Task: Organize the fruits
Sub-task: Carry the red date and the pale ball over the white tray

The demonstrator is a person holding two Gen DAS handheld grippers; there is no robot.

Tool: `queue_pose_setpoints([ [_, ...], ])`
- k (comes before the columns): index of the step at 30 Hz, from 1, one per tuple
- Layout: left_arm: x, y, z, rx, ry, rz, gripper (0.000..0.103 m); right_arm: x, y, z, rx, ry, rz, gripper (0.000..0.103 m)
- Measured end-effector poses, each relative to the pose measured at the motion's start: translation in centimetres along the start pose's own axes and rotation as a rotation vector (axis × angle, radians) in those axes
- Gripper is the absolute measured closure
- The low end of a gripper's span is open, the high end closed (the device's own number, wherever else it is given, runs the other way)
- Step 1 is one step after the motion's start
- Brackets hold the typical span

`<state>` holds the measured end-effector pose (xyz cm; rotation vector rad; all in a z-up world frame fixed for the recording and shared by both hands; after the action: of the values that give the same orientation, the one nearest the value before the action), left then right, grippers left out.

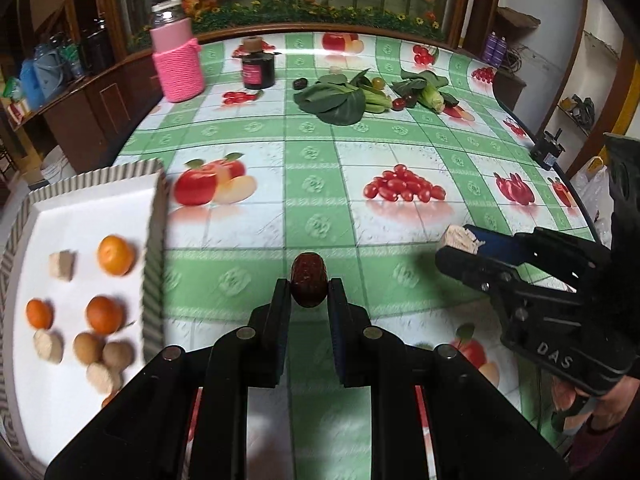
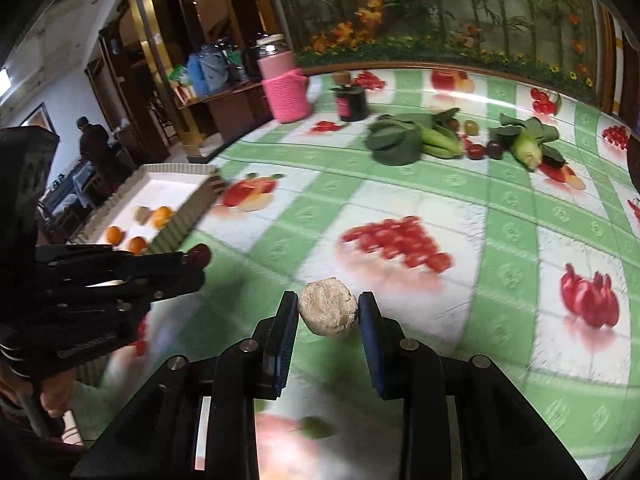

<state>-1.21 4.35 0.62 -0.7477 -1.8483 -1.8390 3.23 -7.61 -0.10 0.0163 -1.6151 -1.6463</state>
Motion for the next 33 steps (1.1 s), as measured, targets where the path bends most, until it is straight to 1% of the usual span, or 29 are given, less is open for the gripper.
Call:
queue_pose_setpoints([
  [5,1.5,-1.5,1.4,0.021,0.015,-0.005,0.087,0.5,-0.4,3.4,0.026,0.038,-0.005,0.072],
  [12,3.4,-2.9,4.4,0.054,0.069,-0.025,0.087,0.5,-0.7,7.6,0.059,0.090,-0.007,0.072],
  [26,6.0,-4.7,10.8,0.122,0.169,-0.041,0.087,-1.5,-0.3,15.5,0.167,0.205,0.012,0.072],
  [33,7.0,-6.1,15.0,0.171,0.230,-0.031,0.087,-2.6,-0.2,18.8,0.223,0.252,0.030,0.072],
])
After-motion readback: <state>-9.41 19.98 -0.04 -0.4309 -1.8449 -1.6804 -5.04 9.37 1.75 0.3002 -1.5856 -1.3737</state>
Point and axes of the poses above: each gripper's, at about its wrist camera, not at the fingertips, and x roughly against the way its jaws point, z to its left, y to its top, the point moved 6 cm from there along -x, roughly the way its jaws point, and after that the axes turned 14 degrees about -z, right-handed, at the moved point
